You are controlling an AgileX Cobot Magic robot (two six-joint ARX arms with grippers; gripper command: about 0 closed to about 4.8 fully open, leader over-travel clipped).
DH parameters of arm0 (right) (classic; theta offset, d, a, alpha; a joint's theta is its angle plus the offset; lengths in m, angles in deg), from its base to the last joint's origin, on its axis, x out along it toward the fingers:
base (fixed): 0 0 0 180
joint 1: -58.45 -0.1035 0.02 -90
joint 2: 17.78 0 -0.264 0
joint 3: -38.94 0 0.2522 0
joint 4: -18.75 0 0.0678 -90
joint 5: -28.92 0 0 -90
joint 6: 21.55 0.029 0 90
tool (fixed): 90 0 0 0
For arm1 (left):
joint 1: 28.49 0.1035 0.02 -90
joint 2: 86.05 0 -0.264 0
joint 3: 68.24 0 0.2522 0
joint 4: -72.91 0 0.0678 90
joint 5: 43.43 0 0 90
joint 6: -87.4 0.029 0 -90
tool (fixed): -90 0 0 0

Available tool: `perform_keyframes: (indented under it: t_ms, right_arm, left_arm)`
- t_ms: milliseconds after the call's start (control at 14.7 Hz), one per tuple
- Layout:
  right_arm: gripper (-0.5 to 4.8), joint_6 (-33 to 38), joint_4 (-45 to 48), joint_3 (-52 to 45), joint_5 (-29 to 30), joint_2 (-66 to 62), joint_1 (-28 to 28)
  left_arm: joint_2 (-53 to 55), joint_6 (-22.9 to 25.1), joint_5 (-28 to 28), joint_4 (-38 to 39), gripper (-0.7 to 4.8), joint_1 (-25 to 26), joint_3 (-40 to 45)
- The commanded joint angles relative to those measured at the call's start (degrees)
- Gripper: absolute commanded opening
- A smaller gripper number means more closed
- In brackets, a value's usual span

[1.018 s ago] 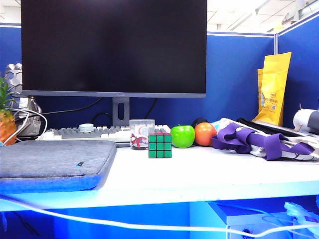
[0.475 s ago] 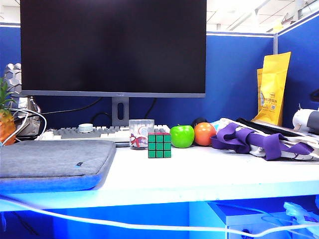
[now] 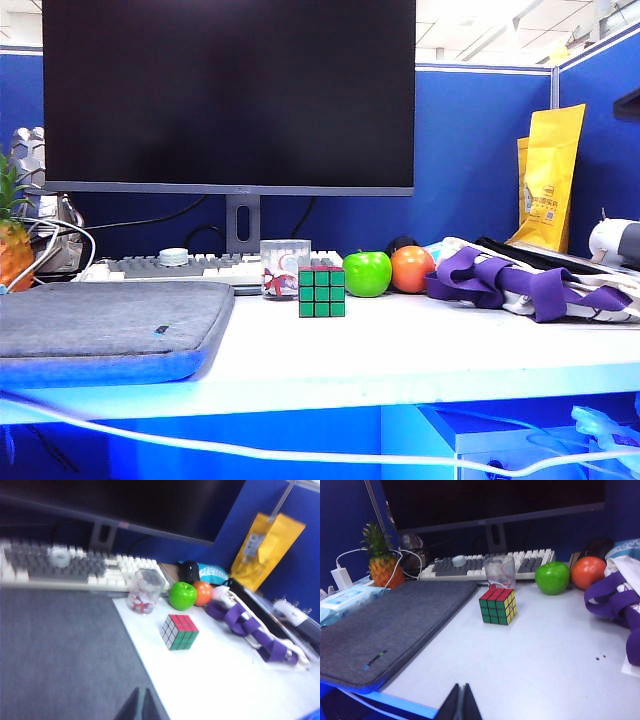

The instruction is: Rotate the Rubik's Cube so that its red face is facing towards you.

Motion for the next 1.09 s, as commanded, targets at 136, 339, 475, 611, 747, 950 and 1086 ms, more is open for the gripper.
perform_keyframes:
  t_ms: [136, 339, 475, 611, 747, 950, 1086]
  right_arm:
    - [-0.06, -0.4, 2.9, 9.6, -4.8, -13.0, 0.1]
    - [-0.06, -1.3, 4.6, 19.6, -5.6, -31.8, 0.1]
    - [-0.06, 0.5, 4.6, 26.6, -1.4, -44.7, 0.0]
    - [-0.06, 0.3, 6.4, 34.8, 3.6, -58.0, 0.1]
    - [-0.06, -2.0, 16.7, 43.3, 6.5, -71.8, 0.1]
    - [-0.06, -0.6, 12.6, 55.5, 12.7, -83.8, 0.1]
    - [-0.02, 0.0, 8.4, 62.1, 11.5, -90.0, 0.1]
  left_arm:
    - [26.7, 7.5, -8.5, -0.6, -0.03, -1.0, -18.8]
    - [39.9, 9.8, -7.2, 2.1, -0.03, -4.1, -29.3]
    - [46.1, 11.1, -6.9, 7.1, -0.03, -6.4, -34.8]
    - [52.0, 12.3, -5.6, 12.8, -0.03, -7.0, -40.6]
    - [56.4, 14.1, 1.9, 14.0, -0.02, -7.3, -45.9]
    - [59.8, 23.5, 19.4, 13.7, -0.03, -7.3, -50.3]
    - [62.9, 24.0, 18.0, 16.0, -0.02, -6.9, -52.2]
